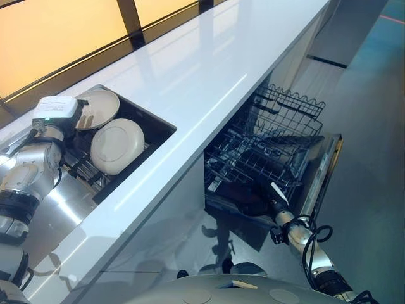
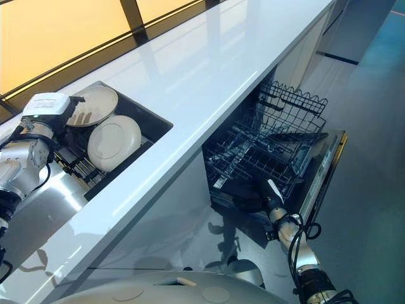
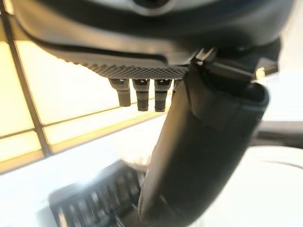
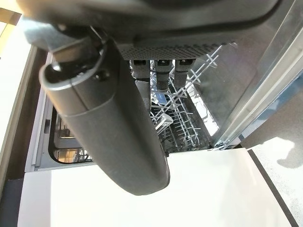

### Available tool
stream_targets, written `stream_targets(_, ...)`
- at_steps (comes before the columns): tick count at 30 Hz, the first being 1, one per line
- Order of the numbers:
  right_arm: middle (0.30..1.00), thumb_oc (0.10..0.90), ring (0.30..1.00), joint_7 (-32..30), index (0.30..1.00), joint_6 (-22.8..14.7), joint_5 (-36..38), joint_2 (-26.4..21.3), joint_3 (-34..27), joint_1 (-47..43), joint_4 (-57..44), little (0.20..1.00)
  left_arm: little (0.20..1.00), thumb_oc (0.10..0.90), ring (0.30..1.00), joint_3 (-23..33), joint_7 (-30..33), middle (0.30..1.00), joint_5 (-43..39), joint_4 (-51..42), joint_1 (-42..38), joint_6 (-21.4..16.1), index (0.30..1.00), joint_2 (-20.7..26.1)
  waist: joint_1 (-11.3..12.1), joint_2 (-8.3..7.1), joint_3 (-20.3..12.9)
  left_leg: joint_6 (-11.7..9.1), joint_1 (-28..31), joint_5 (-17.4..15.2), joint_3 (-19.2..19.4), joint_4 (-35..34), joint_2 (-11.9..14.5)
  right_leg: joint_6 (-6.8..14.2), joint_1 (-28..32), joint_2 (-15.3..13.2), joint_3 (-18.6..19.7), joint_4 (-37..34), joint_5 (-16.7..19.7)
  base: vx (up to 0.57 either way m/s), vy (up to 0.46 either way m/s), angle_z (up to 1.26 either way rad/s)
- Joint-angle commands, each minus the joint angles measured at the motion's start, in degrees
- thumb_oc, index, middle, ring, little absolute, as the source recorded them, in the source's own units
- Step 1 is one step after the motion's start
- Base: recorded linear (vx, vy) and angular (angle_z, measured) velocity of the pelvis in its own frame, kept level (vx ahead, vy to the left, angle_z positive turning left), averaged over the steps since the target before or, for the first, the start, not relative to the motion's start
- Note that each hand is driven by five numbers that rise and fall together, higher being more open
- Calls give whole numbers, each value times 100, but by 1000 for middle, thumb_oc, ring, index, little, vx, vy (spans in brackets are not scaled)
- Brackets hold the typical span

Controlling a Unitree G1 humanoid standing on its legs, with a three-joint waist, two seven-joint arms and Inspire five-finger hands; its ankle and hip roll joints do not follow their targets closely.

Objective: Pick up plates and place into dishwasher.

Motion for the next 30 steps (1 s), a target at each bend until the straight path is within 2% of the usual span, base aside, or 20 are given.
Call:
stream_targets(1, 900, 800, 900, -52, 900, 453, 3, -237, 189, 600, 983, 900, 900, 800, 900, 297, 996, 900, 523, 391, -1245, 442, 900, 442, -114, 226, 177, 279, -121, -816, 124, 333, -466, 638, -560, 71, -13, 834, -452, 72, 5, -2)
stream_targets(8, 900, 800, 900, -42, 900, 376, 105, -316, 153, 716, 1041, 900, 900, 800, 900, 193, 1332, 900, 759, 771, -1399, 656, 900, 270, -242, 229, 298, 300, -231, -847, 198, 438, -471, 640, -759, 68, 51, 1006, -489, 67, 26, -7)
stream_targets(12, 900, 800, 900, -50, 900, 532, 384, -348, 54, 739, 1132, 900, 900, 800, 900, -15, 1342, 900, 774, 894, -1602, 692, 900, 209, -322, 258, 368, 312, -313, -869, 248, 510, -485, 642, -870, 66, 117, 1073, -501, 52, 32, 0)
stream_targets(15, 900, 800, 900, 110, 900, 727, 642, -346, -24, 728, 1364, 900, 900, 800, 900, -138, 1370, 900, 791, 959, -1703, 708, 900, 163, -353, 275, 394, 319, -357, -877, 272, 542, -494, 640, -921, 79, 170, 1103, -508, 34, 20, -9)
stream_targets(18, 900, 800, 900, 585, 900, 864, 848, -295, -210, 674, 2028, 900, 900, 800, 900, -287, 1344, 900, 777, 1018, -1853, 691, 900, 72, -364, 288, 431, 330, -378, -881, 262, 564, -500, 630, -944, 101, 231, 1134, -520, 62, -3, -3)
stream_targets(23, 900, 800, 900, 817, 900, 745, 754, -362, -350, 625, 2664, 900, 900, 800, 900, -537, 1273, 900, 844, 965, -2079, 753, 900, -34, -362, 275, 494, 344, -430, -899, 225, 642, -502, 617, -1003, 106, 270, 1219, -538, 22, -10, -2)
stream_targets(30, 900, 800, 900, 877, 900, 581, 608, -448, -484, 545, 2977, 900, 900, 800, 900, -710, 1173, 900, 845, 1045, -2296, 868, 900, -106, -387, 280, 607, 339, -514, -891, 188, 689, -520, 612, -1090, 126, 321, 1269, -542, 0, 0, 0)
